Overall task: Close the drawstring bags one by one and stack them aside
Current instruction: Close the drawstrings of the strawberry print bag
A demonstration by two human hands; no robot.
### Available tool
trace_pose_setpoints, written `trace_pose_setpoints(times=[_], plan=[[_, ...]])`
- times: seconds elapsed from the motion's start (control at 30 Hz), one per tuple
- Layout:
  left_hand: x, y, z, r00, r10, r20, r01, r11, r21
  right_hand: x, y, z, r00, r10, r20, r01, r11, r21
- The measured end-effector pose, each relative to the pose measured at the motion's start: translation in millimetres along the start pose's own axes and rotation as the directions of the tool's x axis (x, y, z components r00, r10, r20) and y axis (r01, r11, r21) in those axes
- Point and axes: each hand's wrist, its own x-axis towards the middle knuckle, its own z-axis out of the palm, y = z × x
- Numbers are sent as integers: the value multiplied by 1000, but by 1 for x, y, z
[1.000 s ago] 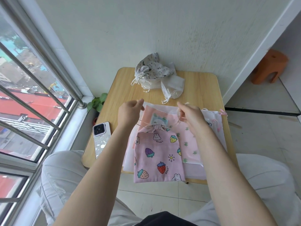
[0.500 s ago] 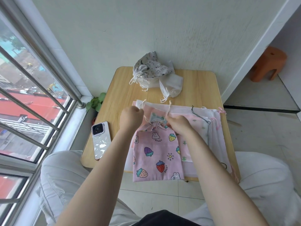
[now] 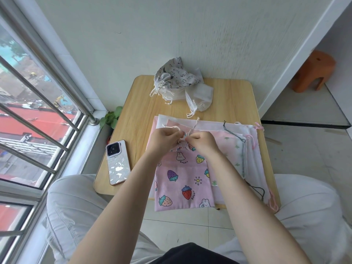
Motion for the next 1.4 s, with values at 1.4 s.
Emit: trace_pose_setpoints(times=[1.4], plan=[[4,22,-5,981,-76,180,75,997,14,-18,-31,-35,988,46,150,-26,991,-130]])
